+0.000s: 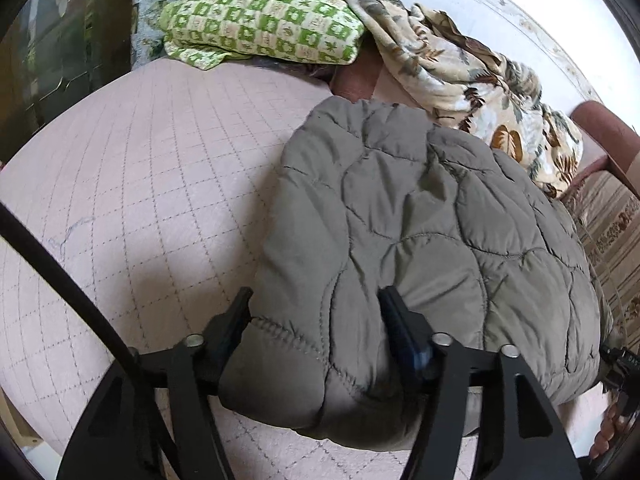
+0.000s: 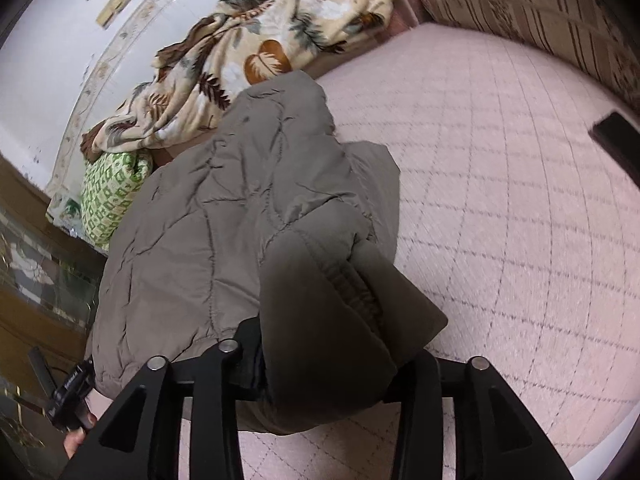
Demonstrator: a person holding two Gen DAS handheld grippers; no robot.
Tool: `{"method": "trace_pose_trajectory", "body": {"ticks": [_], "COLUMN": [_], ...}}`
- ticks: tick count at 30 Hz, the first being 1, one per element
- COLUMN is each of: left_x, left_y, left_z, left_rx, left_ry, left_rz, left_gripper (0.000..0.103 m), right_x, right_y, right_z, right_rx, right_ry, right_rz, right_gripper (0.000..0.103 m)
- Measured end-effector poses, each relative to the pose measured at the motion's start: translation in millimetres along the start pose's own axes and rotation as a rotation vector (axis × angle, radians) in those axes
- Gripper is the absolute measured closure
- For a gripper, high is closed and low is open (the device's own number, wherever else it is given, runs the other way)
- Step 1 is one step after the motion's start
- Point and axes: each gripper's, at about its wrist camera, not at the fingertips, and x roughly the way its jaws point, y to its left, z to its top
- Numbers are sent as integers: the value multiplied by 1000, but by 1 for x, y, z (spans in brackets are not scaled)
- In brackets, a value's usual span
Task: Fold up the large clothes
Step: 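Open both grippers to release the folded edge on the jacket, then press both grippers down on the folded jacket to flatten it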
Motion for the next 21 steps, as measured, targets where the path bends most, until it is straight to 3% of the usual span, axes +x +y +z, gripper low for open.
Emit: {"method": "trace_pose_trajectory", "body": {"ticks": [1,6,9,11,13,16,21], "left_x": [0,-17,-42,-63,-73,-77,-50], "left_y": [3,22,24,15,1,-38,-116], "left_z": [0,6,10,17,24,32,28], "left_rx": [-15,-88,-81,-38,11,115,282], "left_ry": [4,-7,-80,-157,-184,-183,-118], "left_rz": [8,-13,52,117,126,46,-56], "left_gripper": [23,22,22,22,22,22,22], "right_x": [0,-18,-47,-67,-86,-86,-46], "right_y": [-3,-20,-23,-17,1,37,105], "right_z": [0,-4,-9,-9,-5,2,11], "right_rx": [18,117,66,8,-84,-206,-356], "right_ry": [5,36,0,-64,-145,-188,-123], "right_rz": [3,57,-9,-74,-132,-105,-38], "right_gripper": [46,36,36,36,36,36,36]}}
